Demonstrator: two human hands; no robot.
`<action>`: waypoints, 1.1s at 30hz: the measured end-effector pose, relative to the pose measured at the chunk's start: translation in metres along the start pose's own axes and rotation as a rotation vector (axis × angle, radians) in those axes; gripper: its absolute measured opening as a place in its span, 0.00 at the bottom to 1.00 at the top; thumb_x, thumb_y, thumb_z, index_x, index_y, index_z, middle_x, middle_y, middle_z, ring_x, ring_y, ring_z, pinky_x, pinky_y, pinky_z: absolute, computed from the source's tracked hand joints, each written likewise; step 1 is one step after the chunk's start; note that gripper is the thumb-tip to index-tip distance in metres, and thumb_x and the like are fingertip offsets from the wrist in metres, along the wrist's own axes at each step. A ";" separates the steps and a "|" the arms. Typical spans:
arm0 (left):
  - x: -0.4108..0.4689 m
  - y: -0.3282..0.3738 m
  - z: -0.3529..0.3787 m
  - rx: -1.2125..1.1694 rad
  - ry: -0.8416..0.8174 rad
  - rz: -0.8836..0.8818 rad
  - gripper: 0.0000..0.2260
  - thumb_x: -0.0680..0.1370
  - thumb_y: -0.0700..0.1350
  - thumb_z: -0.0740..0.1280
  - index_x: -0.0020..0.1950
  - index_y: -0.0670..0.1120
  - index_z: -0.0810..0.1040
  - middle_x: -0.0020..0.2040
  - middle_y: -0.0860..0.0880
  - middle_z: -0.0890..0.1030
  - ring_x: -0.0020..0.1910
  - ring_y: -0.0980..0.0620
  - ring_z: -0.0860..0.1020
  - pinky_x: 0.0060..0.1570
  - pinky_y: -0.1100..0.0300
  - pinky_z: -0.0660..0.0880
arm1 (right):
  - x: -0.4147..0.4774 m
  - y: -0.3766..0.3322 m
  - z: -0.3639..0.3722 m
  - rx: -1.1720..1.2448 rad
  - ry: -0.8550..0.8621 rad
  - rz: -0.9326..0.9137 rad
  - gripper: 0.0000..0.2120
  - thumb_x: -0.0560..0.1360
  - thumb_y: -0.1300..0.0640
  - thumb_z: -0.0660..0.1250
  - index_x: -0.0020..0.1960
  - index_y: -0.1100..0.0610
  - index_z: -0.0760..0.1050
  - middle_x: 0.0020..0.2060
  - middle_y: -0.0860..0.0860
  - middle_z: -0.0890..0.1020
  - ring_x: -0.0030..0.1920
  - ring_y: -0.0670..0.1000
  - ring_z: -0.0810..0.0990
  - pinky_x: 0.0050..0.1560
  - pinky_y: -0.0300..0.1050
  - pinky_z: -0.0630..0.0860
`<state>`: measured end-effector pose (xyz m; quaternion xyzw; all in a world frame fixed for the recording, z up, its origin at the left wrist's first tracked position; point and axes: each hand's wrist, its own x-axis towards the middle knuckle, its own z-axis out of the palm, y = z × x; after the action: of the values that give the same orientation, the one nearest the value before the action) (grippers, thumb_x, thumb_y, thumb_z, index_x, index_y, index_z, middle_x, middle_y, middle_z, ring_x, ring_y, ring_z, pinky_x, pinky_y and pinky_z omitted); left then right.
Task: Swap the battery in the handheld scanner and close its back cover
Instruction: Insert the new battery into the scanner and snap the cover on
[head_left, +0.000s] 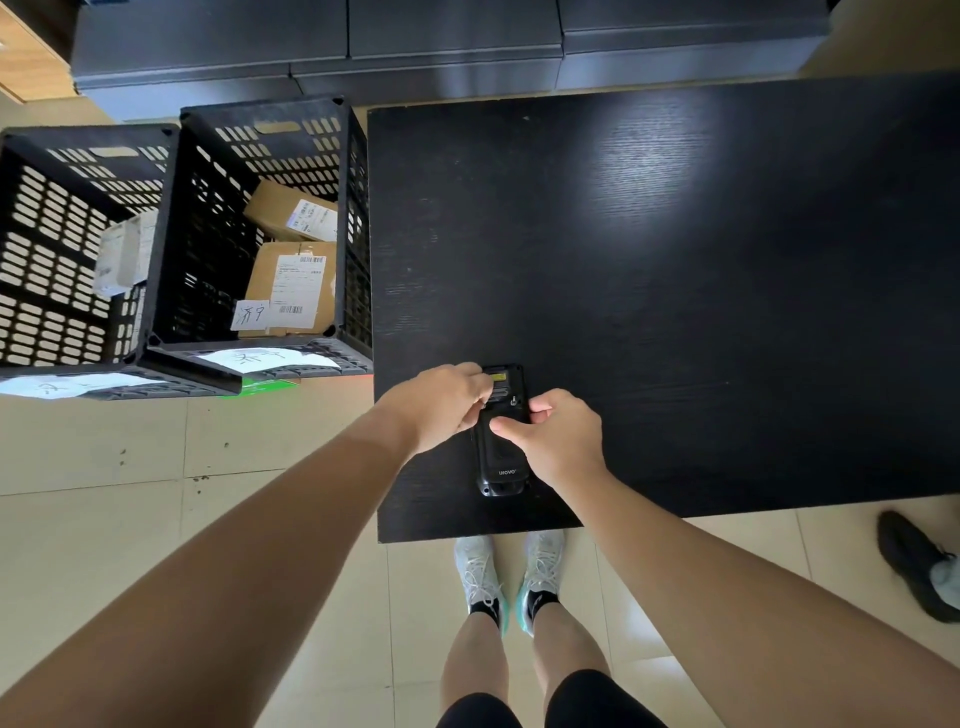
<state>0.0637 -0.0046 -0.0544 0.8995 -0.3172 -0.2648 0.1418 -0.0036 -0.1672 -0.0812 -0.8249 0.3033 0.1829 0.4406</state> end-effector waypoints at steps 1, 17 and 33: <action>0.001 0.000 -0.001 0.013 -0.021 -0.004 0.07 0.77 0.35 0.60 0.48 0.42 0.77 0.43 0.50 0.71 0.37 0.47 0.72 0.35 0.54 0.70 | 0.000 0.000 0.000 0.001 -0.002 0.001 0.26 0.61 0.45 0.80 0.54 0.56 0.78 0.41 0.46 0.79 0.38 0.41 0.76 0.32 0.29 0.66; 0.002 0.020 0.010 -0.137 0.018 -0.326 0.04 0.75 0.34 0.60 0.44 0.40 0.73 0.43 0.44 0.72 0.39 0.42 0.73 0.36 0.53 0.70 | 0.001 0.002 0.001 -0.012 0.007 -0.020 0.24 0.63 0.46 0.80 0.53 0.56 0.77 0.36 0.41 0.75 0.36 0.37 0.74 0.32 0.28 0.65; -0.012 0.030 0.056 -0.675 0.406 -0.550 0.33 0.69 0.47 0.78 0.70 0.53 0.67 0.61 0.51 0.75 0.51 0.53 0.78 0.54 0.60 0.75 | 0.013 0.008 -0.031 -0.200 -0.119 -0.268 0.16 0.70 0.50 0.73 0.56 0.52 0.80 0.42 0.45 0.83 0.43 0.44 0.81 0.48 0.39 0.77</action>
<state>0.0094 -0.0249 -0.0826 0.8873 0.0702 -0.1996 0.4098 0.0025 -0.2014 -0.0765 -0.8853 0.1442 0.2002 0.3941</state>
